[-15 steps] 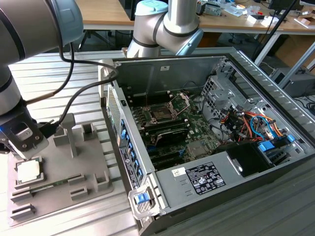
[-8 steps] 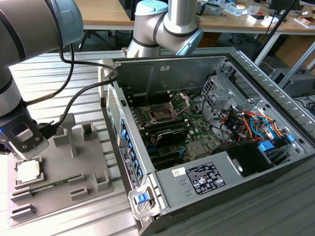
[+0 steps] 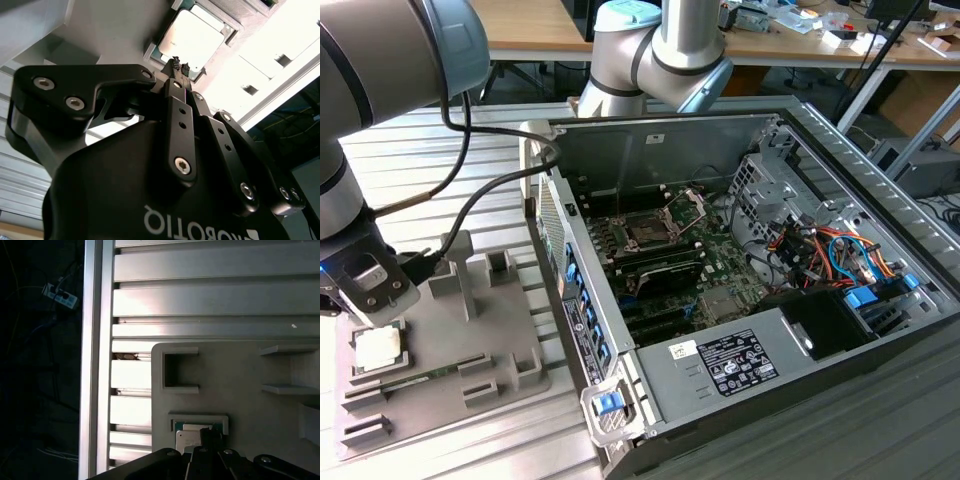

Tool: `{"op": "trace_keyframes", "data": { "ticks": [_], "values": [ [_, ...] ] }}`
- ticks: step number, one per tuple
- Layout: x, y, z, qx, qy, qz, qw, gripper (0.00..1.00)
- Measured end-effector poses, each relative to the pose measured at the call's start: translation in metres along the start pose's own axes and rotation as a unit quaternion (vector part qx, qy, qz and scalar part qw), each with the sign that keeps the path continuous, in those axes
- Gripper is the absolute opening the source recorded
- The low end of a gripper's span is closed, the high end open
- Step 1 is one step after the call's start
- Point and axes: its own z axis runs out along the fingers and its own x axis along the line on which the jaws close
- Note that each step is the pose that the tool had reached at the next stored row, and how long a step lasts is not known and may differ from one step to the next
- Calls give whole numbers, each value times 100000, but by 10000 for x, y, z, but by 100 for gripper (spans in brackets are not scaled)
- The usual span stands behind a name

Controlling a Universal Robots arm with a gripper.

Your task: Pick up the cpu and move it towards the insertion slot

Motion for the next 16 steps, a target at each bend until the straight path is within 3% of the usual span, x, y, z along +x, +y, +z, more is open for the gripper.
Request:
{"op": "trace_keyframes", "data": {
  "ticks": [16],
  "values": [
    [2, -54, 32, 4, 7, 1, 100000, 11]
  ]
}}
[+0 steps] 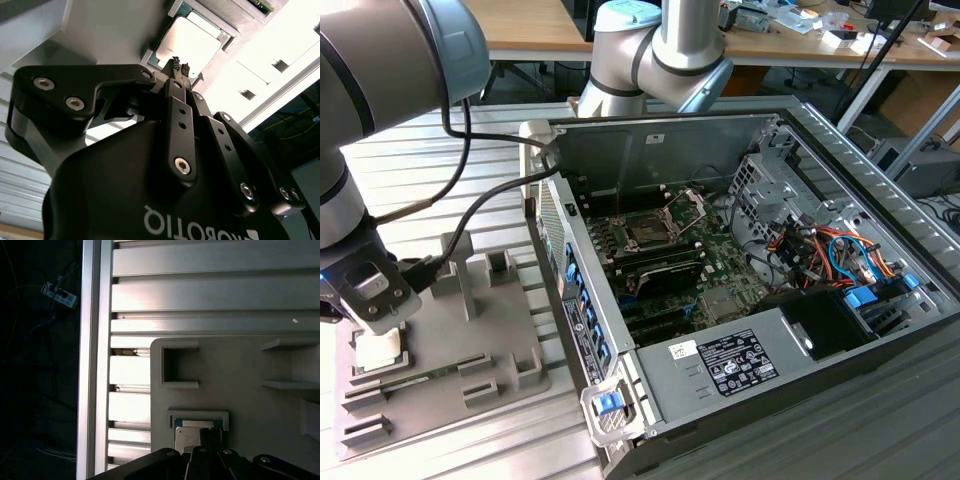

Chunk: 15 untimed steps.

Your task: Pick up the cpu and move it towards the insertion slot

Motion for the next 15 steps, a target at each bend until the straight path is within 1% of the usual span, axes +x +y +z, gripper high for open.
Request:
{"op": "trace_keyframes", "data": {
  "ticks": [3, 8, 10, 12, 15],
  "values": [
    [1, -34, 7, 2, -4, -2, 100000, 11],
    [4, -110, 18, 12, -4, -5, 100000, 11],
    [4, -126, 20, 18, -2, -3, 100000, 11],
    [5, -157, 27, 18, -3, -2, 100000, 11],
    [6, -182, 35, 17, -9, -1, 100000, 11]
  ]
}}
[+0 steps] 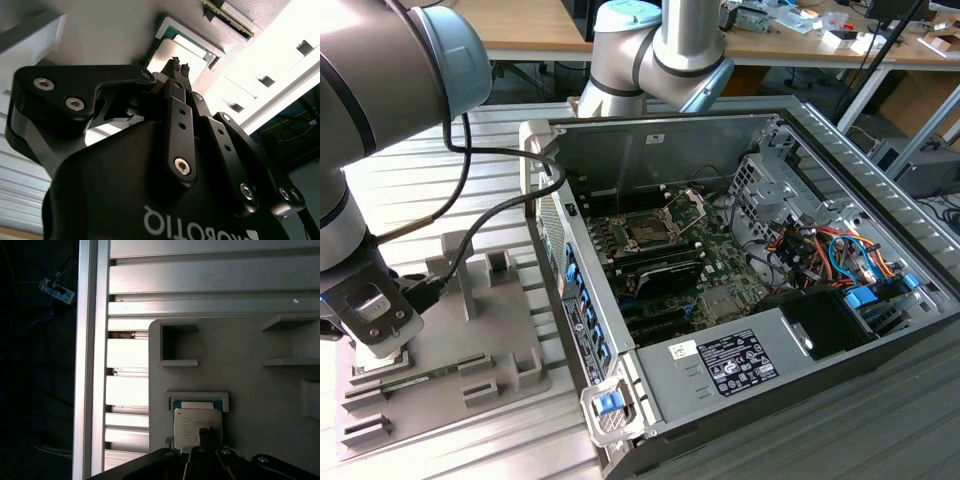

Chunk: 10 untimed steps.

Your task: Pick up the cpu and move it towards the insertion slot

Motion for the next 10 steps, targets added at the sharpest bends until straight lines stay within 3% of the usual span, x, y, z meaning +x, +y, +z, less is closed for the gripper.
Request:
{"op": "trace_keyframes", "data": {
  "ticks": [10],
  "values": [
    [9, -47, 75, 29, 6, -7, 100000, 11]
  ]
}}
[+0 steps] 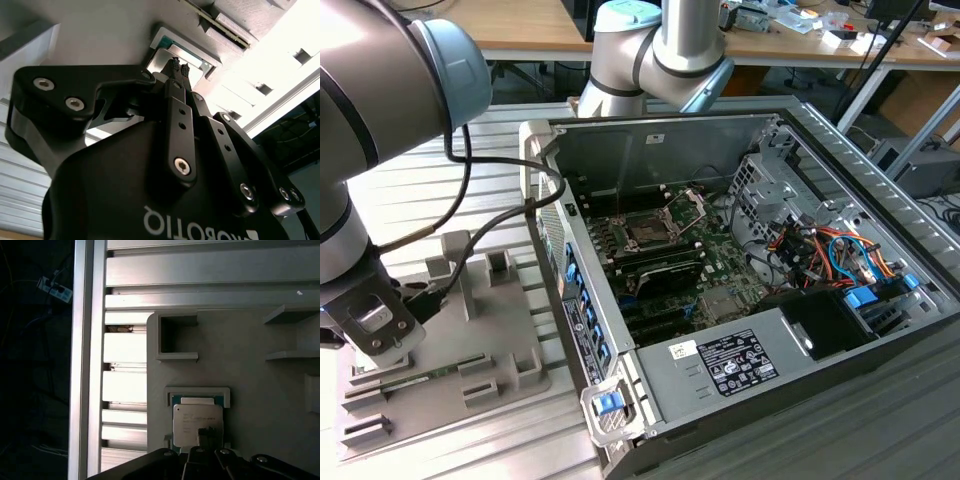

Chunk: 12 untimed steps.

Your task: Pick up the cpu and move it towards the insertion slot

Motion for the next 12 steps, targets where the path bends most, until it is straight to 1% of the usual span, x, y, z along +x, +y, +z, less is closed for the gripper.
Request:
{"op": "trace_keyframes", "data": {
  "ticks": [4, 12],
  "values": [
    [28, 1, 23, 33, 3, 1, 100000, 11],
    [29, 1, 24, 33, 4, 6, 100000, 11]
  ]
}}
